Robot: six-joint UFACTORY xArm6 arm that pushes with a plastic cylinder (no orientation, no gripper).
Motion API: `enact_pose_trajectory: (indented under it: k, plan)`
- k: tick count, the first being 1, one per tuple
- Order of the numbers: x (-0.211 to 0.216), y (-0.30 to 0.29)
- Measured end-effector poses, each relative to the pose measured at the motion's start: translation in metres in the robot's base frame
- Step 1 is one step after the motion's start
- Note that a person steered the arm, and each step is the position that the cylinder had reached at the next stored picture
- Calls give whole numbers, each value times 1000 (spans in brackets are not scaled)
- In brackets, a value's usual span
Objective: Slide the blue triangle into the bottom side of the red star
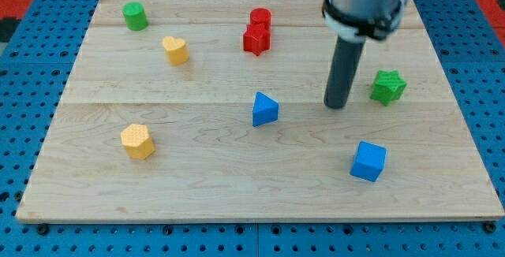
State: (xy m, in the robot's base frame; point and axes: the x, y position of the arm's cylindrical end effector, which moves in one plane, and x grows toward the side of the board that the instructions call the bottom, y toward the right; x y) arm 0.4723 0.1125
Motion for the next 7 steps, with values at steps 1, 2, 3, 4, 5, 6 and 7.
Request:
enact_pose_trajectory:
  k: [1, 2, 3, 4, 5, 6, 7]
  plan:
    - [8, -46]
    - [18, -68]
    - [-18, -119]
    - [-55, -134]
    - [-17, -128]
    - [-35, -190]
    - [-53, -170]
